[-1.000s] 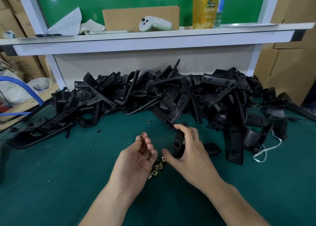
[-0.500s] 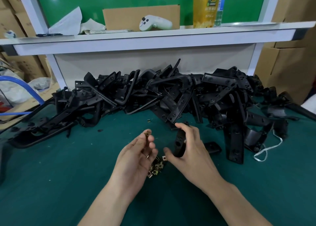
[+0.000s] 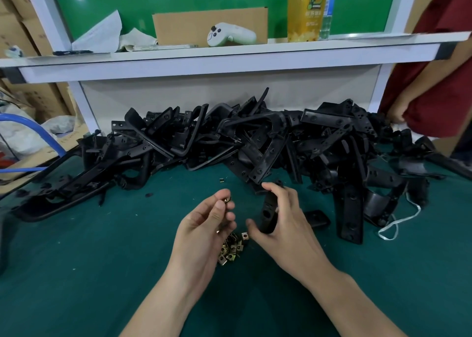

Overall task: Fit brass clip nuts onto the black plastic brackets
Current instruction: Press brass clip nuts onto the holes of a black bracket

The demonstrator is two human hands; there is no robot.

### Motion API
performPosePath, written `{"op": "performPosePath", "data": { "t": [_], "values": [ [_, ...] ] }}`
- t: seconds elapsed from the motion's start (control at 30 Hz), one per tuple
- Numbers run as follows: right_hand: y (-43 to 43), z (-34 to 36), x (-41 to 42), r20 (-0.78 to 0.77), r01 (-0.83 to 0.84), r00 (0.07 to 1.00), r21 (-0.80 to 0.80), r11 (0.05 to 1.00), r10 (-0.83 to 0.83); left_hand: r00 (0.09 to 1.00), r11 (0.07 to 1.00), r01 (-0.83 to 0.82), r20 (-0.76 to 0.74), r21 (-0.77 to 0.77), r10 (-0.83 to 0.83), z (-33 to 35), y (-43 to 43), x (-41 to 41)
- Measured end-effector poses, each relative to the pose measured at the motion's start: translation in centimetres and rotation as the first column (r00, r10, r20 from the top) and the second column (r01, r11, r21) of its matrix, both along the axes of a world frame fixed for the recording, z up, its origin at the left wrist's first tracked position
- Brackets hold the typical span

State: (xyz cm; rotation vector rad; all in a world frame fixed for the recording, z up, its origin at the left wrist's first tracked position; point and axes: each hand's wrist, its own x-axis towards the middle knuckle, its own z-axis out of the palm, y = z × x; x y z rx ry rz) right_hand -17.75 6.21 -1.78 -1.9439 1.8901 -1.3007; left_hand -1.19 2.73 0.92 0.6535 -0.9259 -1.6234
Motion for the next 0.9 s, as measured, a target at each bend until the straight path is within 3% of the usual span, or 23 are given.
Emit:
{"op": "performPosePath", "data": {
  "t": [0.27, 0.57, 0.9],
  "values": [
    [0.04, 0.0, -0.06, 0.0, -0.002, 1.0, -0.003, 1.0, 0.002, 0.997, 0.997, 0.076, -0.035, 0.014, -0.075, -0.05, -0.06, 0.16],
    [0.0, 0.0, -0.06, 0.009, -0.005, 1.0, -0.002, 1.0, 0.005, 0.865, 0.935, 0.34, -0.424, 0.098, -0.27, -0.19, -0.22, 0.64],
    [0.11, 0.08, -0.05, 0.009, -0.006, 1.0, 0.002, 1.0, 0.006, 0.868, 0.941, 0.318, -0.435, 0.119, -0.239, -0.52, -0.65, 0.85]
  ]
}}
